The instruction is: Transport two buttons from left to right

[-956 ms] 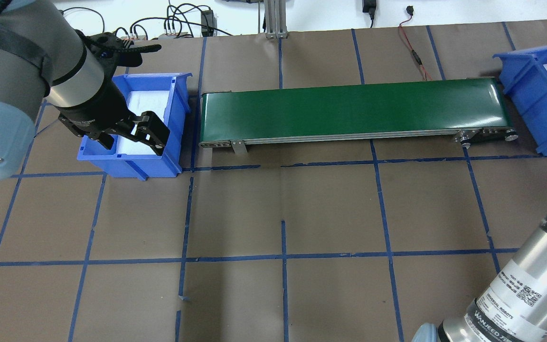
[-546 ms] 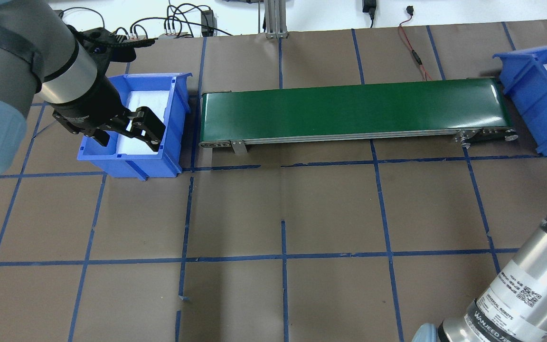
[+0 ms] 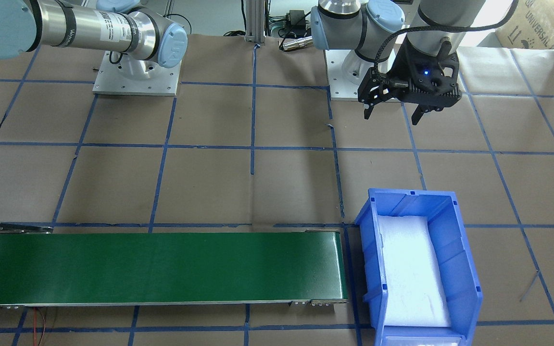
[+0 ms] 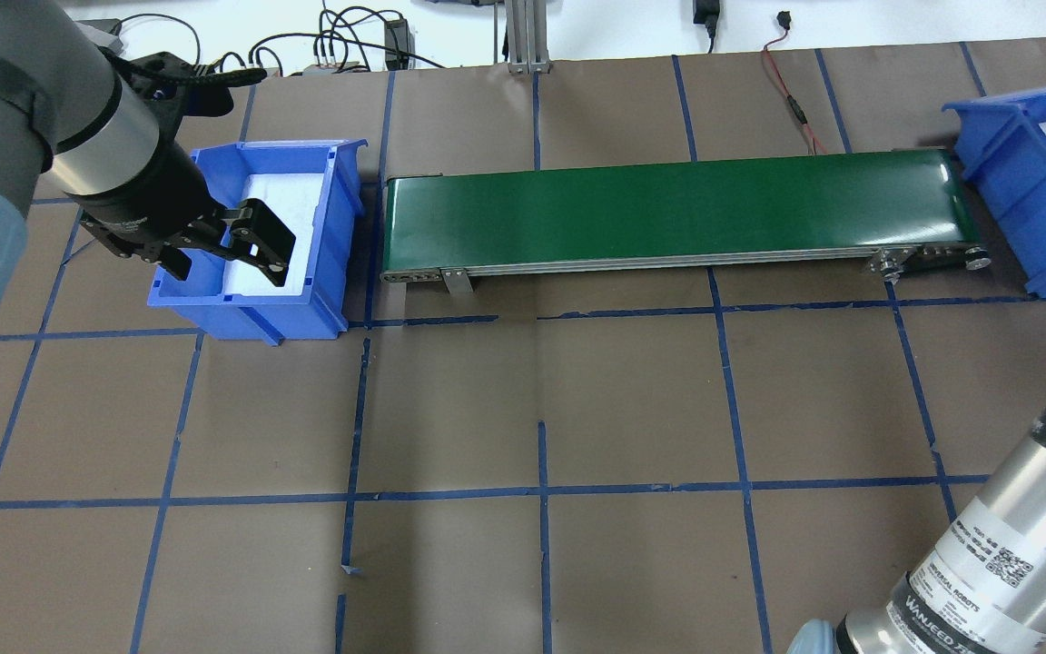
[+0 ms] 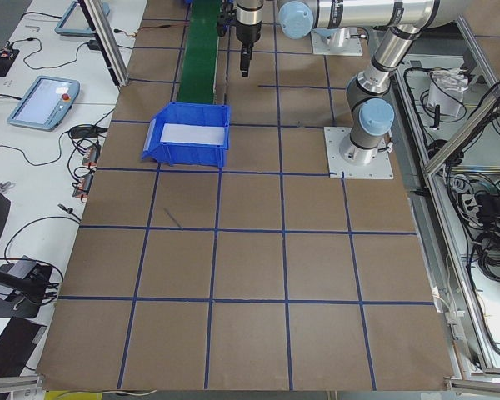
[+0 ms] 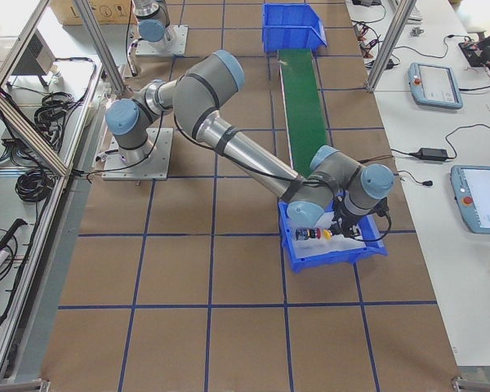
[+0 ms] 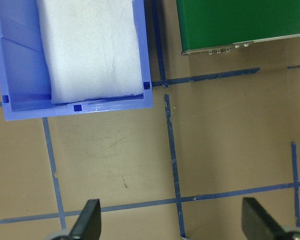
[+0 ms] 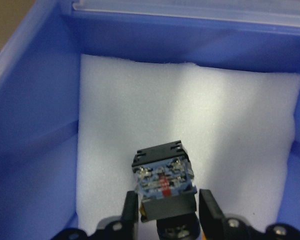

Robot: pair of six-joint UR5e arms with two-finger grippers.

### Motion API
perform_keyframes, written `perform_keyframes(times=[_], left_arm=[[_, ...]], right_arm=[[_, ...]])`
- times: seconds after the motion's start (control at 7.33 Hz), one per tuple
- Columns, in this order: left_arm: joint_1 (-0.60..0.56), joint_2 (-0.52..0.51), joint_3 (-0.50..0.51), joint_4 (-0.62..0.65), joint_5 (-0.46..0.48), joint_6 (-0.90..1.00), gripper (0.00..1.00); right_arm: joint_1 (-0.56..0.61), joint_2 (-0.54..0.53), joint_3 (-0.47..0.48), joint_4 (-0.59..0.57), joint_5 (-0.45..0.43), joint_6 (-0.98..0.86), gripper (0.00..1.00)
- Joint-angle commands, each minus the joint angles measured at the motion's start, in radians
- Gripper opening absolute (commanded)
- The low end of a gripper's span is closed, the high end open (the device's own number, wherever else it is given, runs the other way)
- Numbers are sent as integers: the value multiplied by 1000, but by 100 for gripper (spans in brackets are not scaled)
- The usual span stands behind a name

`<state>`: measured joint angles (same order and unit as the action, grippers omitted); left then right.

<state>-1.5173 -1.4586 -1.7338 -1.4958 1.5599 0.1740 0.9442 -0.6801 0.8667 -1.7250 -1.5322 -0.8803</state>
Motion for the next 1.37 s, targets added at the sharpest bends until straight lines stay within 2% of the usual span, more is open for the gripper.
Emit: perform_keyframes(times=[0.0, 0.14, 0.41, 0.68, 0.96, 1.09, 1.23], left_arm=[[-1, 0, -3, 2, 0, -1, 100], [-1, -2, -3, 2, 0, -1, 100], [-3, 4, -6, -7, 0, 2, 100], [-4, 7, -7, -10, 2, 5, 100], [-4, 4, -6, -9, 5, 5, 100], [-4, 1, -4, -8, 5, 5, 100], [-4, 6, -6, -12, 3, 5, 100]], right_arm=[[1, -7, 0, 5, 9, -3, 82], [-1, -30, 0, 13, 10, -9, 83], [25, -177, 2, 160, 10, -9, 83], [208, -258, 5, 168, 24, 27, 83], [374, -330, 11, 171, 4, 226, 82], [449, -352, 15, 176, 1, 363, 84], [537, -375, 18, 174, 1, 461, 100]])
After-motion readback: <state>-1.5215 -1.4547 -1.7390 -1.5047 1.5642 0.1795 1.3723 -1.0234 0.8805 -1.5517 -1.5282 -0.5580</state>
